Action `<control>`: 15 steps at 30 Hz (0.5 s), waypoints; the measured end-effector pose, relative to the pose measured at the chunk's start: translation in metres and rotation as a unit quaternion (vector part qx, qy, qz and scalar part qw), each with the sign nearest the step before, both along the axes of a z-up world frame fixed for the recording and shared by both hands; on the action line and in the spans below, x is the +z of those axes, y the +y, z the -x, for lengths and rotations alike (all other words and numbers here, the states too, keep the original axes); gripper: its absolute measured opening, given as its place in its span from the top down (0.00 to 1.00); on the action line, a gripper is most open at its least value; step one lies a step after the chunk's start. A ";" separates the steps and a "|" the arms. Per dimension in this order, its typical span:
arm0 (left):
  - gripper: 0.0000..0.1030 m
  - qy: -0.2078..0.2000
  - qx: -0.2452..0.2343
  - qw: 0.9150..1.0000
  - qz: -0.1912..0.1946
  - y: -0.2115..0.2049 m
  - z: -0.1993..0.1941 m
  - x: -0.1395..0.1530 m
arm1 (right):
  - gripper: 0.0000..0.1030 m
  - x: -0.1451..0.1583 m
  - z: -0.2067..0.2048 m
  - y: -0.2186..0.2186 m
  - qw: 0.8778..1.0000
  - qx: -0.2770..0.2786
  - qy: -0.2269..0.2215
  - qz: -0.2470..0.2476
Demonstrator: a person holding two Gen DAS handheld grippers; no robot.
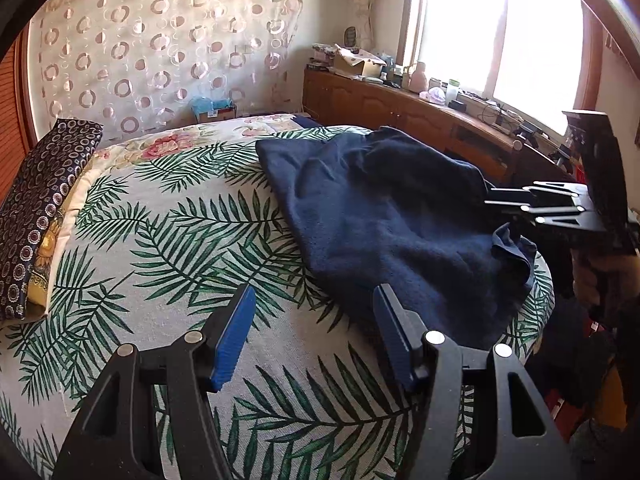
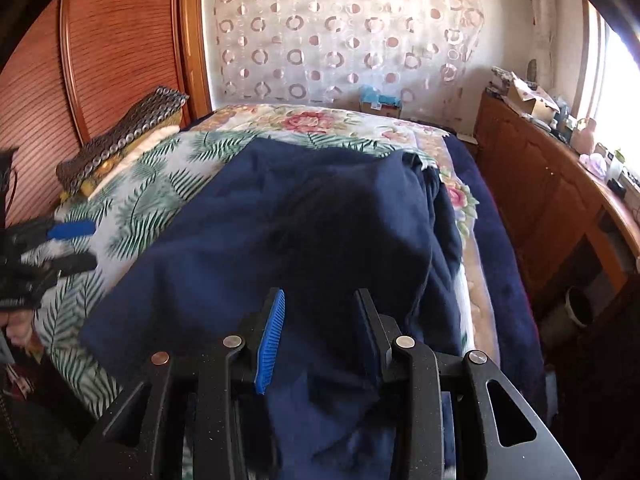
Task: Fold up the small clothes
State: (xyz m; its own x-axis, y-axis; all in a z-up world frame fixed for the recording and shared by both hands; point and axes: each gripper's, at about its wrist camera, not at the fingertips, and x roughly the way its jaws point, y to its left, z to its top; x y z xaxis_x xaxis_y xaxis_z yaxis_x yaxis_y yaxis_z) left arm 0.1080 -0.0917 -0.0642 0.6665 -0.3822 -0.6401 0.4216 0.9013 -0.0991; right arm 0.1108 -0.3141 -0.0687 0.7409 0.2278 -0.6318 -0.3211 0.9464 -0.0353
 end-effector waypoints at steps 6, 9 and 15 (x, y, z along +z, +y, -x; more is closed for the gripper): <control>0.39 0.004 -0.011 1.000 -0.002 -0.008 0.003 -0.003 | 0.64 -0.007 0.018 0.002 1.000 -0.007 0.014 0.012; 0.40 0.003 -0.014 1.000 -0.003 -0.010 0.006 -0.003 | 0.64 -0.010 0.020 0.003 1.000 -0.004 0.026 0.008; 0.39 0.006 -0.015 1.000 -0.003 -0.012 0.007 -0.006 | 0.64 -0.013 0.022 0.001 0.999 0.002 0.039 0.014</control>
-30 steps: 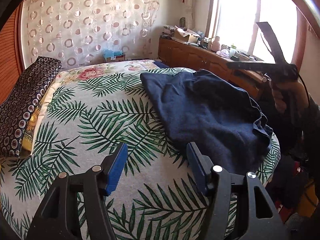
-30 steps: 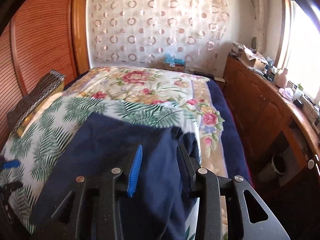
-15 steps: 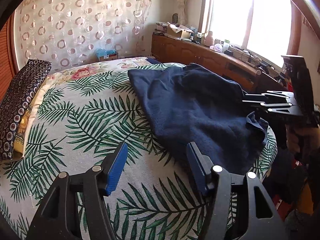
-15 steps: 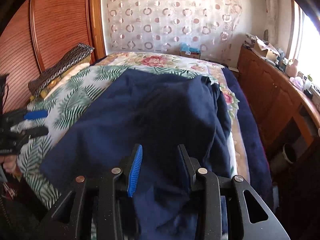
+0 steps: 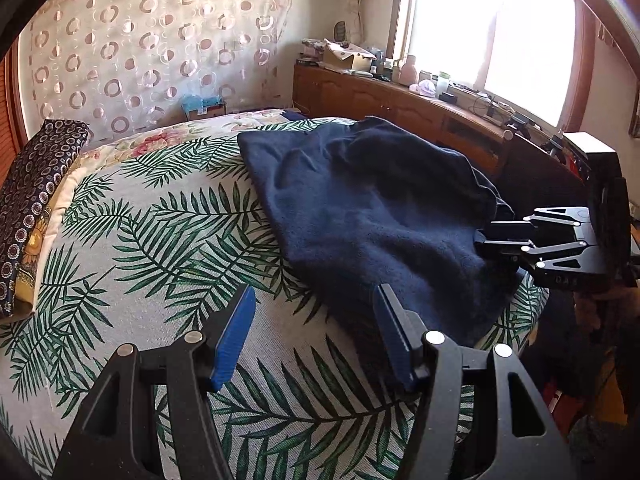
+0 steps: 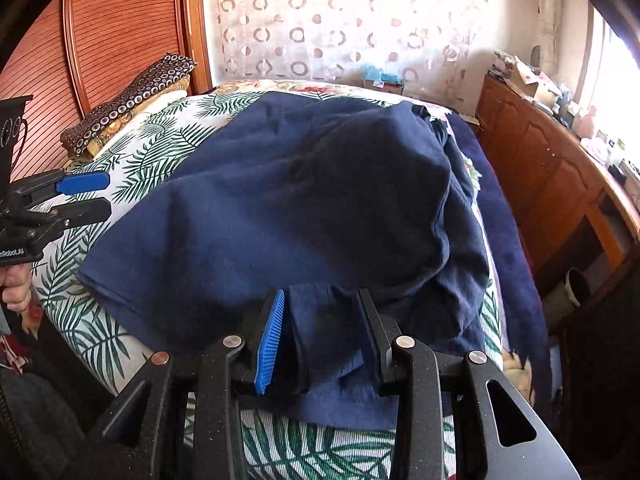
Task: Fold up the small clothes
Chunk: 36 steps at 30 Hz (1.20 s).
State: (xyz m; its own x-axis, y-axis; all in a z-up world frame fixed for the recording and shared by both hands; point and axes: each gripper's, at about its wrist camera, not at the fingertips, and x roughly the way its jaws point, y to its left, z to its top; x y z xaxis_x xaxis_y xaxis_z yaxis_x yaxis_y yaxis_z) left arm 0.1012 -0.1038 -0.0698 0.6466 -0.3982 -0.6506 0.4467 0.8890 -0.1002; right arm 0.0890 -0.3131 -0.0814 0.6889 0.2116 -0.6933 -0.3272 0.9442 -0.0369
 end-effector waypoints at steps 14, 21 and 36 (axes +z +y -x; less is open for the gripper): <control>0.39 0.006 -0.009 1.000 0.000 -0.008 0.001 -0.004 | 0.95 0.011 0.036 -0.036 1.000 -0.028 -0.001 -0.012; 0.39 0.007 -0.016 1.000 -0.006 -0.015 0.001 -0.005 | 0.95 0.006 0.045 -0.047 0.994 -0.106 -0.003 0.009; 0.40 0.010 -0.016 1.000 -0.011 -0.019 0.001 -0.007 | 0.59 0.026 0.051 -0.042 0.989 -0.105 -0.087 -0.065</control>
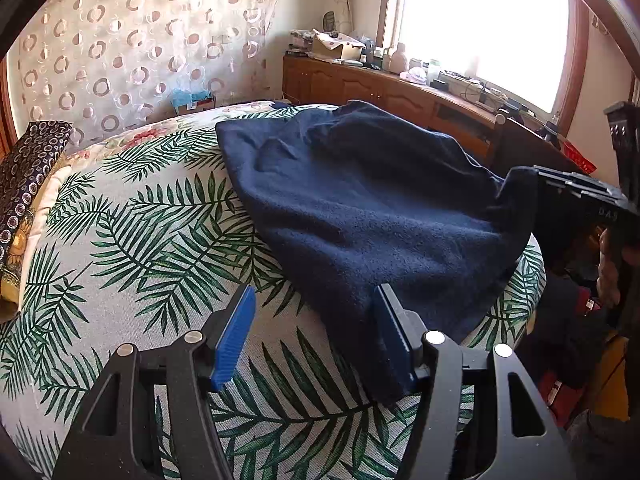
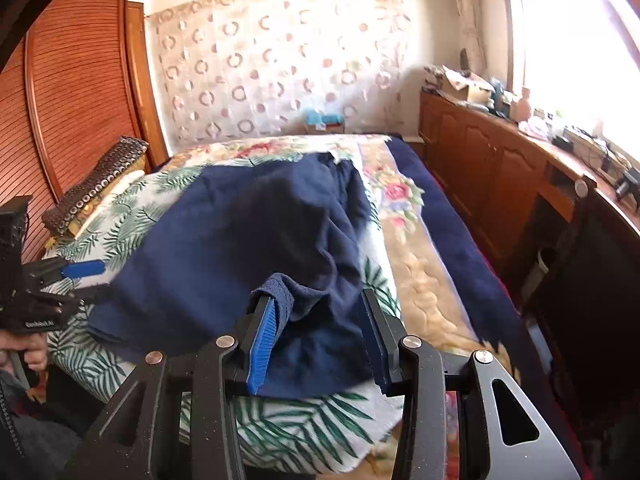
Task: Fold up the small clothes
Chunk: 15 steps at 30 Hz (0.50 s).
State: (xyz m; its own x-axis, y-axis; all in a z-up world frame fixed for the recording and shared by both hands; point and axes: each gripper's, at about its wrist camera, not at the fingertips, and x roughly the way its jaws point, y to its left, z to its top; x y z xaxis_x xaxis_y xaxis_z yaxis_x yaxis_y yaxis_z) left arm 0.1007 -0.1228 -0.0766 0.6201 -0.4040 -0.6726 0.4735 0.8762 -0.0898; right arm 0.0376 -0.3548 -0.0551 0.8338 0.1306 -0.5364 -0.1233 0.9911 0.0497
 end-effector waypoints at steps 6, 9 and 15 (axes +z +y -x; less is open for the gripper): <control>0.40 0.000 0.003 1.000 0.002 0.002 0.000 0.000 | 0.59 0.016 0.011 0.010 0.999 -0.009 -0.030 0.020; 0.39 -0.001 0.001 1.000 0.002 0.001 0.000 0.000 | 0.59 0.022 0.016 0.012 0.999 -0.007 -0.040 0.021; 0.40 -0.003 0.003 1.000 0.000 0.002 0.000 0.001 | 0.59 0.022 0.018 0.010 0.998 -0.027 -0.033 0.044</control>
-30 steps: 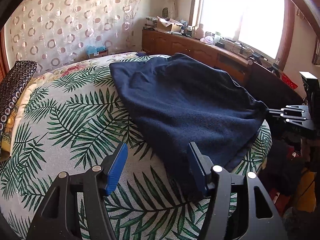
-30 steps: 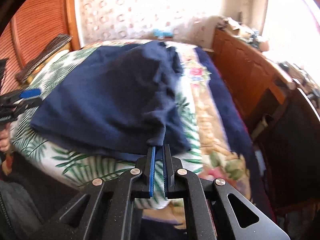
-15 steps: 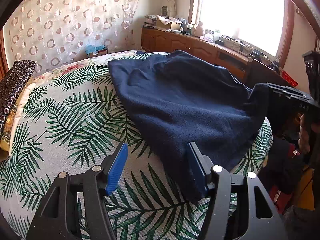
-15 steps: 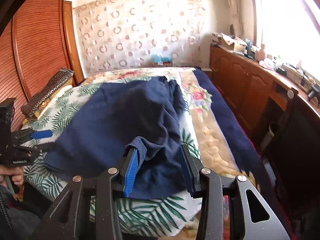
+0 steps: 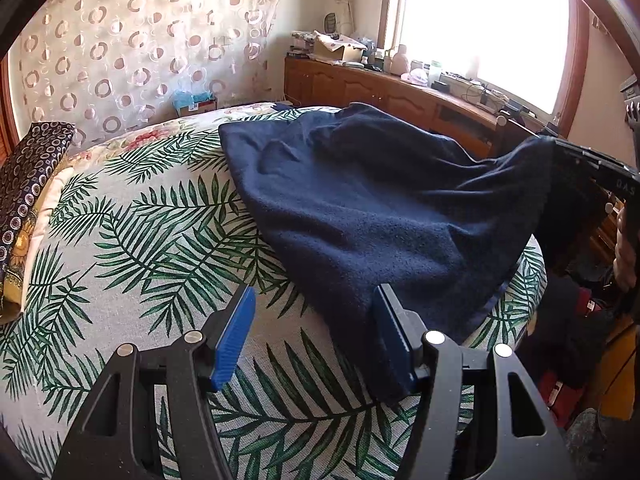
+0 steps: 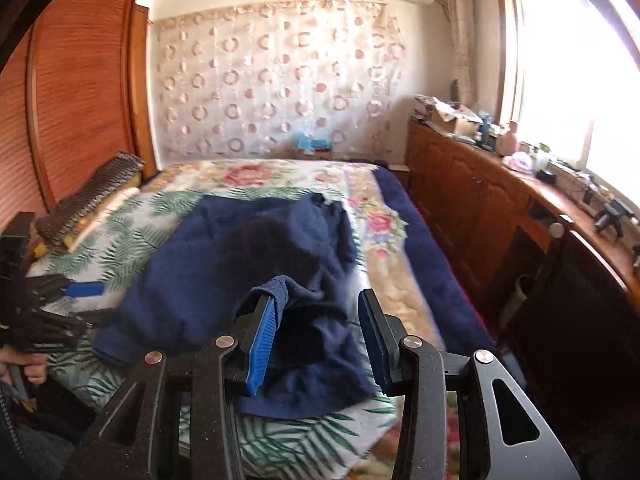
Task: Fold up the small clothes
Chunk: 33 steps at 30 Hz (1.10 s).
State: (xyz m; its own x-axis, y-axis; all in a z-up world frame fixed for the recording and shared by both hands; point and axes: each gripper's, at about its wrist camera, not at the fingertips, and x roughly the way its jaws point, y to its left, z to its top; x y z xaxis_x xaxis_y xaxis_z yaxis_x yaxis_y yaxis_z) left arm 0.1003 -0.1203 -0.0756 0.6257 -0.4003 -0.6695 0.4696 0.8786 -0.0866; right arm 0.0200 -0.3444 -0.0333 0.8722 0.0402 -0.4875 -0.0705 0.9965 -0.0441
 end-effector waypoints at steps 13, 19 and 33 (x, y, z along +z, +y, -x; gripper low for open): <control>0.40 0.000 -0.002 1.000 0.001 -0.001 0.001 -0.001 | 0.59 -0.065 -0.016 -0.032 0.986 0.018 0.165 0.007; 0.39 0.004 -0.002 1.000 0.001 -0.002 -0.001 -0.002 | 0.59 -0.056 -0.007 -0.021 0.987 0.051 0.155 -0.011; 0.40 0.016 -0.006 1.000 0.006 -0.002 -0.004 -0.009 | 0.59 -0.067 -0.036 -0.025 0.991 0.028 0.129 -0.013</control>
